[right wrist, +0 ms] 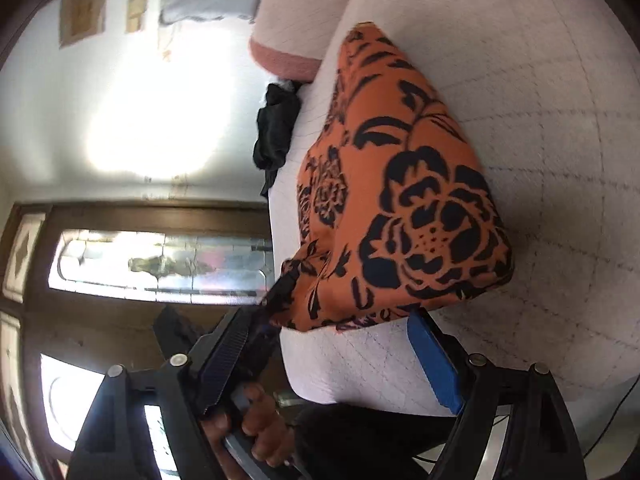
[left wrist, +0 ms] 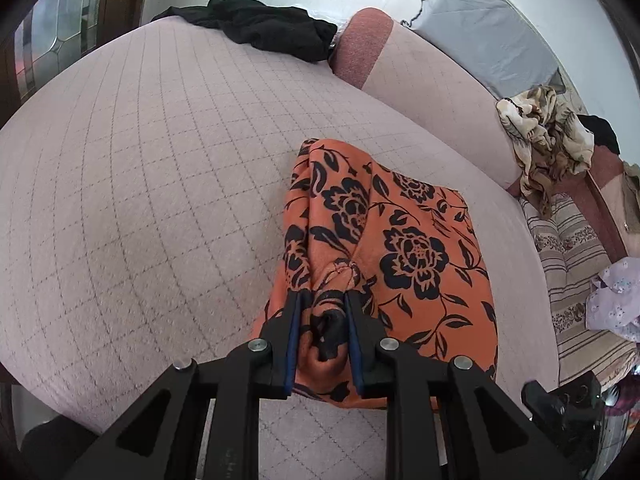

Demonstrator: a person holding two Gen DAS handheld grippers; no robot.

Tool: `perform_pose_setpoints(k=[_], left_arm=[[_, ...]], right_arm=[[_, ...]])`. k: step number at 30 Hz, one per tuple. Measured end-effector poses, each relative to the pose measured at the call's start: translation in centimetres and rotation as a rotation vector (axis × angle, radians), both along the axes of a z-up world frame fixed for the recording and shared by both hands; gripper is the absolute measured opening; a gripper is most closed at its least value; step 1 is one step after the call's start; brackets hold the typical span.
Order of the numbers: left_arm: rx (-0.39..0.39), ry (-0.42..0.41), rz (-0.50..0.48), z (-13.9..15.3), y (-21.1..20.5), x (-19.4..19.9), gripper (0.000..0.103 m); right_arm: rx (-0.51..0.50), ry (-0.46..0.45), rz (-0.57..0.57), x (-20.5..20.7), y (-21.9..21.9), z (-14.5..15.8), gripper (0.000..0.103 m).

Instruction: Fold small clothes

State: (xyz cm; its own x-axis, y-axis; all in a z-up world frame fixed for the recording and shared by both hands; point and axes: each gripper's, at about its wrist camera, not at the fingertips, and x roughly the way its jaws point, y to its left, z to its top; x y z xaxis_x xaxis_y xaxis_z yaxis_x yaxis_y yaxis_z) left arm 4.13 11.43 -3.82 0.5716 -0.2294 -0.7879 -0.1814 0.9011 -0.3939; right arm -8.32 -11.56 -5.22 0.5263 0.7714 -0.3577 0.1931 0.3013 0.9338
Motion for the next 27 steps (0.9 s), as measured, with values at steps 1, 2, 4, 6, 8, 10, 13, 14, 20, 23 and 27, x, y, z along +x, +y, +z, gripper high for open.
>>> perform_pose_setpoints(k=[1, 2, 4, 6, 8, 10, 13, 14, 20, 23, 27], left_arm=[[-0.001, 0.007, 0.003, -0.2, 0.1, 0.0, 0.022], [0.003, 0.01, 0.006, -0.4, 0.2, -0.1, 0.022], [0.012, 0.012, 0.004, -0.6, 0.1, 0.1, 0.022], [0.03, 0.007, -0.003, -0.6, -0.2, 0.1, 0.022], [0.048, 0.002, -0.014, -0.4, -0.5, 0.2, 0.022], [0.056, 0.001, -0.017, -0.2, -0.6, 0.5, 0.021], [0.047, -0.05, -0.026, 1.4, -0.9, 0.3, 0.018], [0.043, -0.105, -0.038, 2.5, -1.1, -0.2, 0.017], [0.092, 0.032, -0.011, -3.1, -0.7, -0.2, 0.017], [0.005, 0.019, 0.034, -3.2, 1.4, -0.2, 0.03], [0.012, -0.023, 0.011, -0.9, 1.9, 0.0, 0.03]], right_arm=[[0.027, 0.029, -0.043, 0.0, -0.2, -0.5, 0.085], [0.055, 0.026, -0.066, 0.1, -0.3, -0.7, 0.084], [0.068, 0.016, -0.122, 0.4, -0.7, -0.6, 0.084], [0.118, 0.066, -0.201, 0.5, -1.3, -1.7, 0.083], [0.181, 0.1, -0.238, 0.8, -1.5, -2.7, 0.074], [0.192, 0.102, -0.226, 1.2, -1.2, -2.9, 0.047], [0.141, 0.022, -0.22, 1.2, -1.5, -0.7, 0.012], [0.115, -0.02, -0.236, 0.9, -1.9, 0.5, 0.011], [-0.019, 0.054, -0.169, 0.1, -2.7, -1.5, 0.015], [0.042, 0.121, -0.109, -1.1, -2.3, -3.7, 0.038], [-0.04, 0.027, 0.0, -1.8, -2.0, -0.1, 0.073]])
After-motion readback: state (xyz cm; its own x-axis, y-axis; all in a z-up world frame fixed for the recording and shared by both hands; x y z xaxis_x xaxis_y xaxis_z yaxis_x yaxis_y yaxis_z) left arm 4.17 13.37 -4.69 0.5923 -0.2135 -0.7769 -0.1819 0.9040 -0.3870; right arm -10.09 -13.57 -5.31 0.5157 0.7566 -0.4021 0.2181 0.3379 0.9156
